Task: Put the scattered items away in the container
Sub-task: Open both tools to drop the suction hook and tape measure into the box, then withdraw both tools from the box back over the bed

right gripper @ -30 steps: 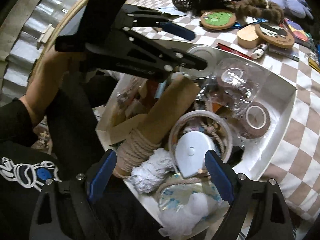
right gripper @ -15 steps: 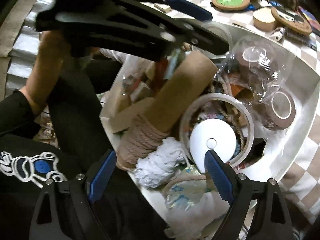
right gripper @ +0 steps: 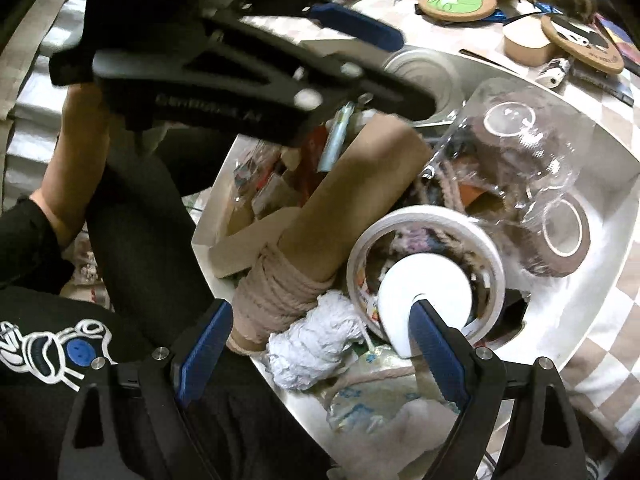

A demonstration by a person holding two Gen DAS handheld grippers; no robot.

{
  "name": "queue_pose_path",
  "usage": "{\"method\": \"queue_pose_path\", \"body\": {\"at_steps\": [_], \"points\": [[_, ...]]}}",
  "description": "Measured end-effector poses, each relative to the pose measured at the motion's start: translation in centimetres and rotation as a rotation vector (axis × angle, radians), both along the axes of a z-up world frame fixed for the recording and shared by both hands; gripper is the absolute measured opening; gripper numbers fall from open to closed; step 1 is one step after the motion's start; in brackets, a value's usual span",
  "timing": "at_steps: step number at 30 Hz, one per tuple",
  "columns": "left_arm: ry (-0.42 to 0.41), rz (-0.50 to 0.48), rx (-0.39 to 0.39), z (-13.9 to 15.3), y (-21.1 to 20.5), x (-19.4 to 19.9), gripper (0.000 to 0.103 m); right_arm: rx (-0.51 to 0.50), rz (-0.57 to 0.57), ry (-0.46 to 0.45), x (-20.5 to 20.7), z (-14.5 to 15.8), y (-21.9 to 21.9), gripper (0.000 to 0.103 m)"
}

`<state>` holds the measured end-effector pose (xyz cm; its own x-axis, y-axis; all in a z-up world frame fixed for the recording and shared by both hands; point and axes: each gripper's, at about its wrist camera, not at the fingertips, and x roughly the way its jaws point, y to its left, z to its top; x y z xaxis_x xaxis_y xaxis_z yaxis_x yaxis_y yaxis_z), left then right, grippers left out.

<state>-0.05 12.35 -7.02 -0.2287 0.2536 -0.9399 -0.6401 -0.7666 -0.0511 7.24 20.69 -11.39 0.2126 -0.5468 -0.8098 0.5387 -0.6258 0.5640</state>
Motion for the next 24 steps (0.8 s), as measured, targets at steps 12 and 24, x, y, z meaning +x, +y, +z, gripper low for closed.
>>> {"method": "queue_pose_path", "body": {"at_steps": [12,24], "points": [[0.080,0.017,-0.004,1.0,-0.8,0.3,0.096,-0.035,-0.055,0.100,-1.8,2.8,0.0,0.103],[0.145,0.057,-0.018,1.7,-2.1,0.2,0.102,-0.006,-0.110,0.157,-3.6,3.2,-0.4,0.103]]}}
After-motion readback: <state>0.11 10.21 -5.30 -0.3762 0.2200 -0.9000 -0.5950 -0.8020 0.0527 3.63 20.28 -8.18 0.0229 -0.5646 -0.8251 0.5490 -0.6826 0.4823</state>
